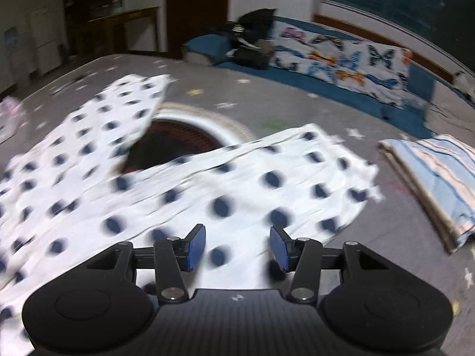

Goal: Fold clothes

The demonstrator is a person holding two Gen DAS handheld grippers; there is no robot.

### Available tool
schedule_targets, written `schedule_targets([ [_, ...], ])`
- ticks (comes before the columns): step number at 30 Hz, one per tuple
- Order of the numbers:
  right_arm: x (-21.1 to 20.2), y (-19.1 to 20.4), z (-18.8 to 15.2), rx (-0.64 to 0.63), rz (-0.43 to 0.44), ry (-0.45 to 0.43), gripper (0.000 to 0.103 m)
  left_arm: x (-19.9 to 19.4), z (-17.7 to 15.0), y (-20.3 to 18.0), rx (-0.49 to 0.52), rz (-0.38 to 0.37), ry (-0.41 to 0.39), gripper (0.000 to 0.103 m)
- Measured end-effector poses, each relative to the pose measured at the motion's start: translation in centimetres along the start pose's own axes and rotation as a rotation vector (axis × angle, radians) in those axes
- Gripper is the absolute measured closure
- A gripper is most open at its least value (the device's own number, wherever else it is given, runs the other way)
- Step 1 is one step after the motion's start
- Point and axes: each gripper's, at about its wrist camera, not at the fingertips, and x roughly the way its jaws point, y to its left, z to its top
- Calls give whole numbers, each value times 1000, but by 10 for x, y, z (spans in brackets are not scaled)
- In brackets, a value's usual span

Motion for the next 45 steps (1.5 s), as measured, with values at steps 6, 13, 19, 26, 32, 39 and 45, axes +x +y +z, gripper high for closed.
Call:
schedule_targets([
  [6,-31,45,-23,-74,80,-18,50,-20,-15,42,-103,111,-5,55],
  [13,-61,88,-57,-161,142,-26,48,-35,-36,72,-229,89,50,56],
  [19,-76,110,-77,-229,144,-44,45,-45,-21,81,-254,120,5,55],
  [26,-79,114,-86,-217,154,-41,44,-35,-2,124,-279,396,-101,55],
  [32,-79,113,-89,-205,157,-41,44,-25,-15,141,-300,363,-53,92],
  [39,-79,110,-90,-207,159,-39,42,-41,-28,153,-386,382,-35,99],
  [45,-81,107,-91,-208,153,-40,42,-50,-25,155,-377,410,-46,92],
])
